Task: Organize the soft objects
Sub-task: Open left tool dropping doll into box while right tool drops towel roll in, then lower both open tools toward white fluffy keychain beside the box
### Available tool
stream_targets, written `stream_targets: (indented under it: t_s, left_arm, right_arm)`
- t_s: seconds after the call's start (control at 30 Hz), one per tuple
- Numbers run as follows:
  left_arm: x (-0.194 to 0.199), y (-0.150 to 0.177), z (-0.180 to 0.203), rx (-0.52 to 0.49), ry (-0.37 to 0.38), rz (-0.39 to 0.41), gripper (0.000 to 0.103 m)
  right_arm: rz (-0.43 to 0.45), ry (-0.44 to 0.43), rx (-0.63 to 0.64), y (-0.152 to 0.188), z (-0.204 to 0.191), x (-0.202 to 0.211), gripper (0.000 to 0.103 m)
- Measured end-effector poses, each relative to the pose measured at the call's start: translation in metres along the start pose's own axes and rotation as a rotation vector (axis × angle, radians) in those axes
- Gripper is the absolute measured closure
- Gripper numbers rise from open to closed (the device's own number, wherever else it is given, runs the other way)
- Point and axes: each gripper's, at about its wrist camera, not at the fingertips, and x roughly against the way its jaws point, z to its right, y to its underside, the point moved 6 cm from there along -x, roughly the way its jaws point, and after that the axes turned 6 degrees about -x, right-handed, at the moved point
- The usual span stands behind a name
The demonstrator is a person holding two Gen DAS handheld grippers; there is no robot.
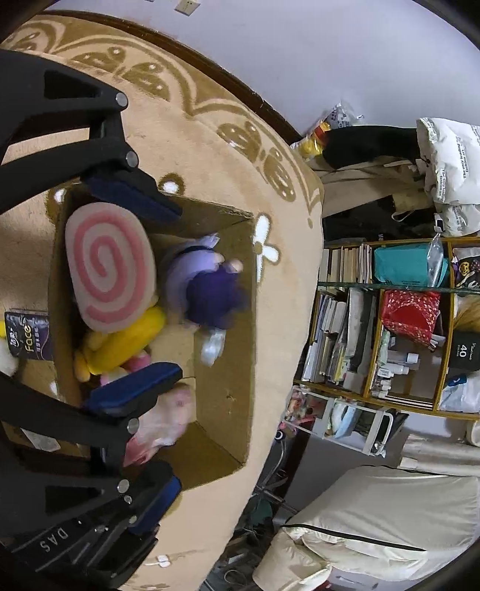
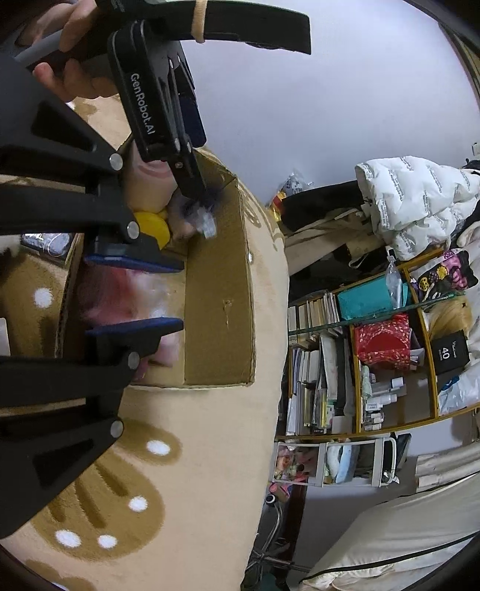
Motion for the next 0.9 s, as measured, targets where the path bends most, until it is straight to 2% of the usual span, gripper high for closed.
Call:
stream_targets:
  t_s: [0.07, 0.23, 0.3, 0.37, 0.43, 0.5, 0.53, 0.7, 0.9]
  left_arm:
    - [0.001, 0.002, -0.001, 0.002, -0.001, -0.011, 0.019]
    - [0.010, 0.005, -0.005, -0.013, -0.036, -0.005, 0.018]
    - [0.015, 0.006, -0.007, -0.019, -0.046, 0.001, 0.016]
    - [0.024, 0.007, -0.009, -0.032, -0.070, 0.017, 0.009]
    - [0.032, 0.007, -0.009, -0.045, -0.091, 0.034, 0.009]
    - [0.042, 0.008, -0.010, -0.054, -0.107, 0.044, 0.008]
    - [0.046, 0.009, -0.011, -0.053, -0.110, 0.047, 0.008]
    - [0.068, 0.019, -0.015, -0.044, -0.111, 0.053, 0.007]
    - [0.094, 0.034, -0.022, -0.043, -0.117, 0.060, 0.003]
  right_arm:
    - [0.004, 0.001, 0.003, 0.000, 0.000, 0.002, 0.075]
    - [0.006, 0.004, 0.004, 0.000, 0.001, 0.010, 0.066]
    - [0.012, 0.003, 0.007, 0.000, -0.001, 0.016, 0.056]
    - [0.024, 0.006, 0.012, -0.001, -0.003, 0.023, 0.049]
    - [0.037, 0.011, 0.014, -0.002, -0.004, 0.030, 0.045]
    - [0.040, 0.012, 0.013, -0.001, -0.006, 0.037, 0.034]
    - [0.042, 0.016, 0.013, 0.000, -0.007, 0.042, 0.033]
    - [0.055, 0.030, 0.013, 0.004, -0.011, 0.059, 0.008]
    - [0.061, 0.038, 0.023, 0.011, -0.016, 0.080, 0.003]
